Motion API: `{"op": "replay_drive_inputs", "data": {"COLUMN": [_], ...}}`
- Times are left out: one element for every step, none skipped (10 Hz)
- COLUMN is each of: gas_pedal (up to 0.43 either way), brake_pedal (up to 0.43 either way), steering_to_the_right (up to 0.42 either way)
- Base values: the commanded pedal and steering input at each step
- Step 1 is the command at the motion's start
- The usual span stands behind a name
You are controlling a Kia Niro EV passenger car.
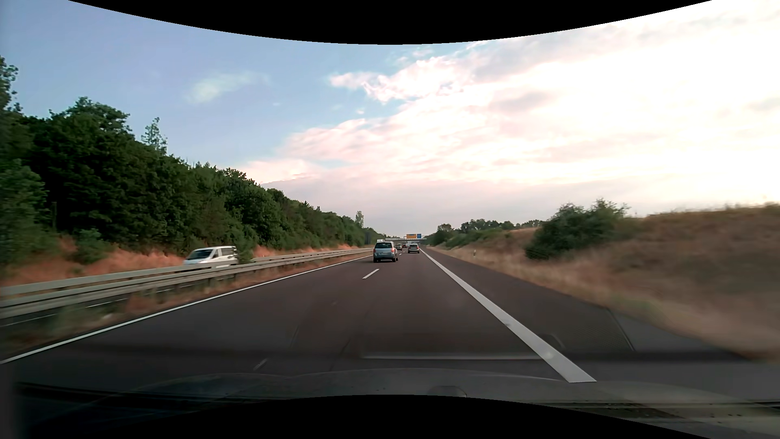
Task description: Follow the waypoints while adhering to traffic rules and regulations
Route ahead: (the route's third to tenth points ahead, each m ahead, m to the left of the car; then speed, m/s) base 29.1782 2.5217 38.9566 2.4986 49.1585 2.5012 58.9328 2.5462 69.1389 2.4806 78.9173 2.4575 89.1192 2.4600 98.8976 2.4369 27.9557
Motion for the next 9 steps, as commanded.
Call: {"op": "replay_drive_inputs", "data": {"gas_pedal": [0.169, 0.169, 0.169, 0.169, 0.169, 0.169, 0.169, 0.169, 0.169], "brake_pedal": [0.000, 0.000, 0.000, 0.000, 0.000, 0.000, 0.000, 0.000, 0.000], "steering_to_the_right": [-0.004, -0.004, -0.004, -0.004, -0.003, -0.004, -0.004, -0.003, -0.003]}}
